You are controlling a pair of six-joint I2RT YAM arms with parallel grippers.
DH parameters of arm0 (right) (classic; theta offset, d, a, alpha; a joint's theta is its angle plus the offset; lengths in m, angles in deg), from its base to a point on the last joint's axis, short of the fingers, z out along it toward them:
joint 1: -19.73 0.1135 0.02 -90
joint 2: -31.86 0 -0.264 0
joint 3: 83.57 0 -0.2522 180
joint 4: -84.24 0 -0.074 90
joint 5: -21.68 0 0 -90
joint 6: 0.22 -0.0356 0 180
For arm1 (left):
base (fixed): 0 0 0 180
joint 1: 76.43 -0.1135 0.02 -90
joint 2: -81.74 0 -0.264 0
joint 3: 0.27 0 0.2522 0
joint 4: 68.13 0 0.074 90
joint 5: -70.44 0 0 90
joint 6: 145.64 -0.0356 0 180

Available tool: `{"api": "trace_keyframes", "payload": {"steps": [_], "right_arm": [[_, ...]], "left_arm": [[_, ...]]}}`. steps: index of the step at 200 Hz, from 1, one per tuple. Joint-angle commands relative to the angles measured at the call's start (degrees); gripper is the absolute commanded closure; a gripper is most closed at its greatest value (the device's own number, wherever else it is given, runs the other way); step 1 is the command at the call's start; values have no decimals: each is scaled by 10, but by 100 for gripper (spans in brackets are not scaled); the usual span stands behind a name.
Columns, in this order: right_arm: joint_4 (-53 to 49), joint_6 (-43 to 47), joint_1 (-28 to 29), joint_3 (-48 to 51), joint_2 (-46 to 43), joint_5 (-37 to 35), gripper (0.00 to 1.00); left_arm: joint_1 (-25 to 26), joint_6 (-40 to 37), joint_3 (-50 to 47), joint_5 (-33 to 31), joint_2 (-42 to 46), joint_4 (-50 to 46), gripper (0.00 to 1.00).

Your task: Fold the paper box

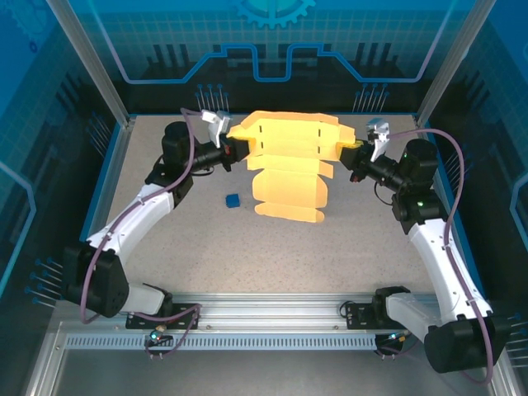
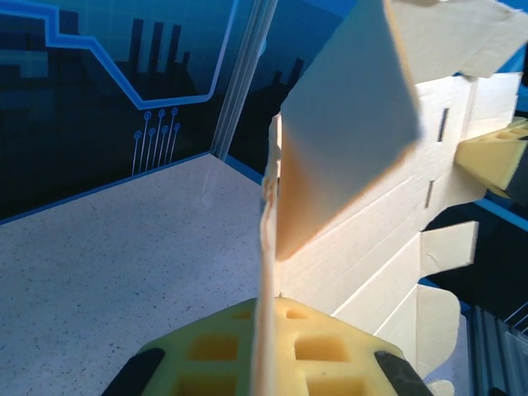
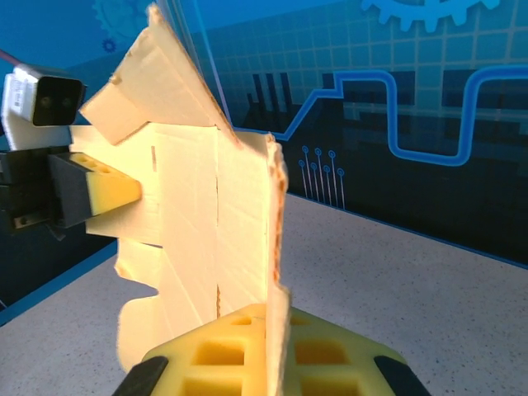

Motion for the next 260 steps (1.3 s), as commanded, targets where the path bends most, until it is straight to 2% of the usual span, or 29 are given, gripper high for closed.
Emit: {"api": "trace_keyframes", "payload": {"steps": [1, 25, 39, 73, 91, 144, 183, 219, 260], "right_arm": [[-8, 18, -4, 5, 1, -37, 87], [-48, 56, 0, 2, 0, -83, 63], [-77, 83, 6, -7, -3, -112, 54], [-136, 160, 42, -41, -32, -191, 44], [-146, 211, 73, -63, -42, -203, 41], [-220, 384, 151, -165, 32, -102, 35], [-311, 477, 151, -265, 117, -34, 26], [-389, 550, 146, -349, 193, 23, 25], [-456, 594, 140, -435, 265, 65, 26]], "left_arm": [[-8, -32, -10, -9, 35, -13, 100], [-7, -36, -18, -12, 45, -25, 100], [-7, -39, -20, -11, 48, -36, 100], [-7, -101, -7, -9, 47, -108, 100], [-6, -134, 2, 2, 49, -143, 100], [0, -199, 19, 69, 67, -204, 100], [8, -232, 13, 115, 92, -226, 100], [13, -245, 8, 141, 103, -227, 100], [14, -253, 9, 144, 107, -234, 100]]}}
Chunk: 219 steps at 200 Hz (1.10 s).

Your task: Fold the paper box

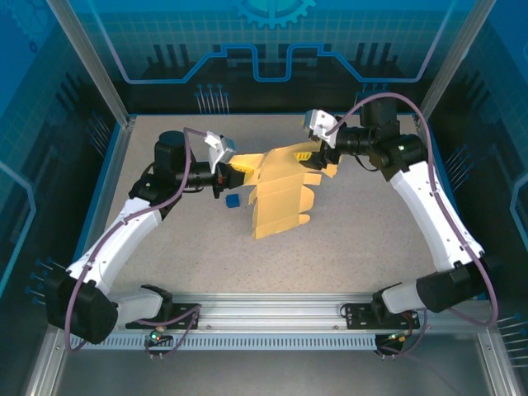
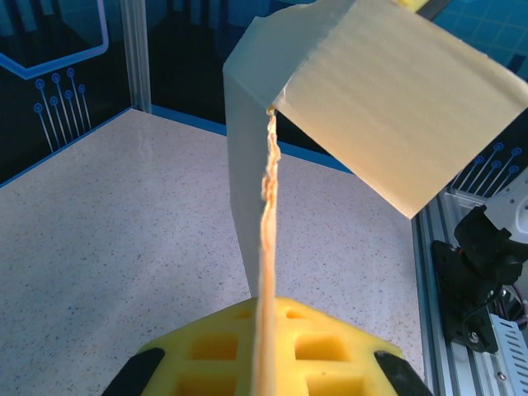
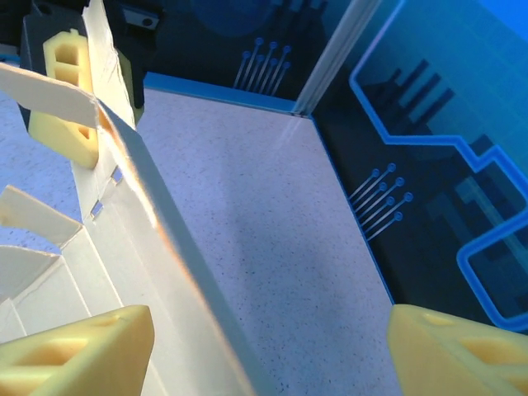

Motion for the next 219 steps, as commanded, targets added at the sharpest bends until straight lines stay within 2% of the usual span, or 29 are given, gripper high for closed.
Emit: {"api": "trace_keyframes", "payload": {"steps": [1, 28, 40, 64, 90, 168, 177, 188, 219], "right_arm": [[-74, 50, -5, -51, 28, 54, 26], [-121, 70, -14, -79, 58, 94, 34], [-132, 74, -21, -83, 65, 109, 41], [-141, 78, -28, -87, 76, 130, 60], [-150, 82, -28, -93, 87, 138, 64], [-171, 80, -28, -108, 101, 126, 92], [-171, 73, -27, -107, 100, 118, 94], [-167, 59, -28, -101, 94, 107, 96], [-121, -14, -27, -41, 59, 63, 100]], "left_arm": [[3, -23, 15, 28, 15, -9, 100], [4, -23, 16, 27, 16, -8, 100], [4, -23, 16, 26, 16, -9, 100], [4, -23, 16, 24, 15, -7, 100], [4, -23, 15, 23, 13, -3, 100], [4, -20, 14, 13, 13, -2, 100], [4, -18, 12, 6, 12, 1, 97], [5, -11, 9, -9, 12, 9, 89], [4, 8, 6, -63, 6, 22, 86]]}}
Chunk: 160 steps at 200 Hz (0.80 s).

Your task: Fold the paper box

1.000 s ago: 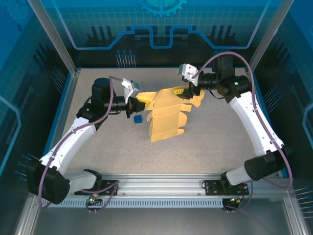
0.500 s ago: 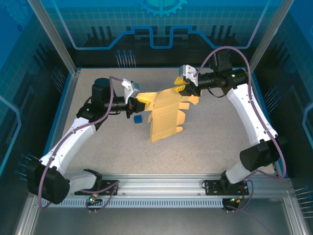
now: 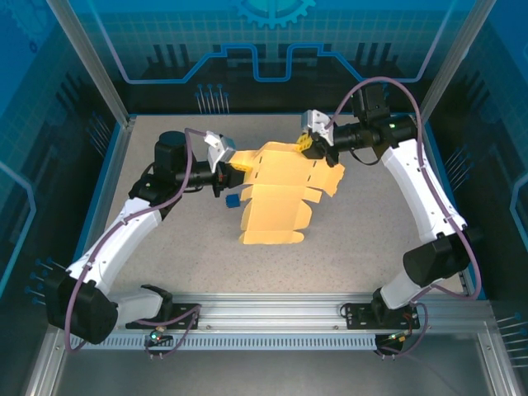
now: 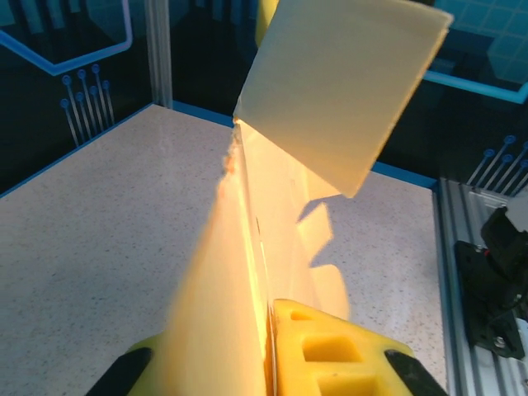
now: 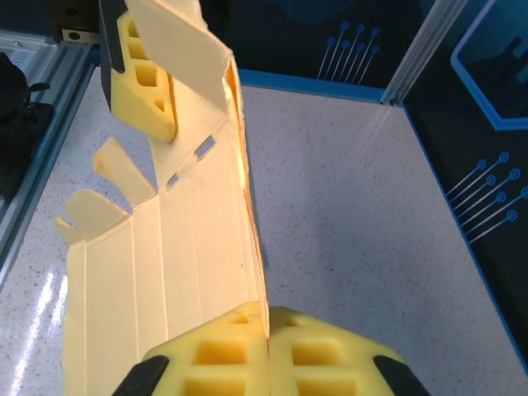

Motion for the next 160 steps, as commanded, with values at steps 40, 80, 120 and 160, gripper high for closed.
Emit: {"api": "trace_keyframes", "payload": {"steps": [40, 80, 120, 160], "right_arm": [[104, -202, -5, 170, -99, -62, 100], [173, -327, -11, 276, -155, -91, 100], [212, -399, -12, 341, -195, -161, 100], [242, -430, -23, 384, -217, -192, 100]], "left_arm": [[4, 45, -11, -157, 6, 59, 50], [3, 148, -57, -297, 18, 124, 32], [8, 225, -149, -254, 36, 216, 27], [15, 249, -236, -250, 59, 296, 25]]}}
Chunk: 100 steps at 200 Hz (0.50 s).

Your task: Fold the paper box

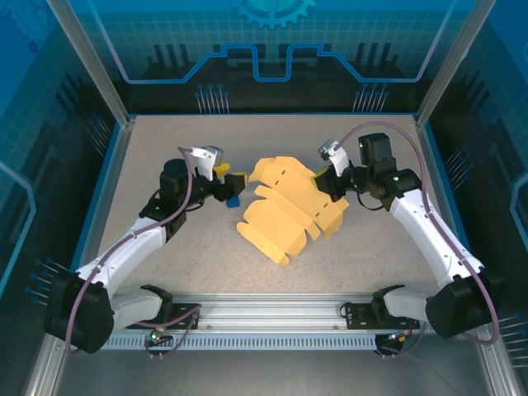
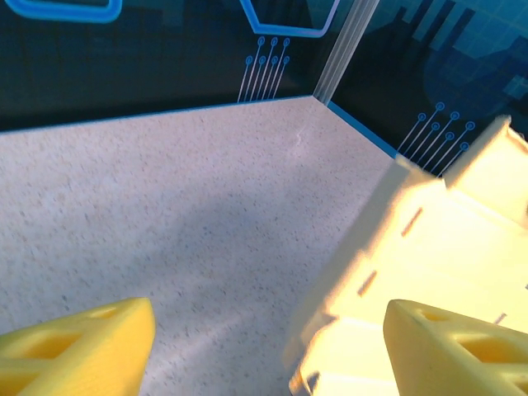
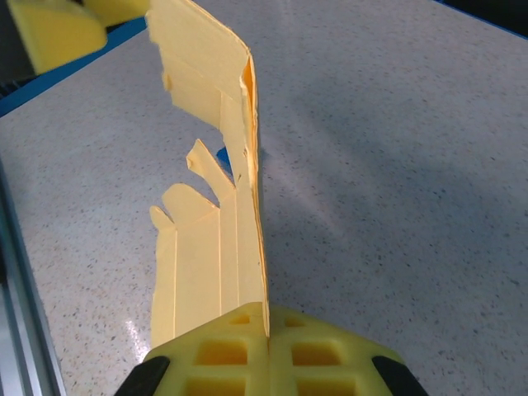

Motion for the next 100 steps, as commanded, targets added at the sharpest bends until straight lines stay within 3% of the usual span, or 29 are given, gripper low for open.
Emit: {"api": "trace_keyframes", "payload": {"steps": [1, 31, 100], "right_arm": [[39, -43, -13, 20, -17, -26, 100], [49, -47, -19, 33, -19, -14, 100], [58, -49, -19, 32, -13, -3, 100]], "left_arm": [[6, 36, -36, 2, 23, 84, 25], [15, 29, -70, 20, 7, 132, 24], [56, -1, -40, 35, -157, 231, 24]]}}
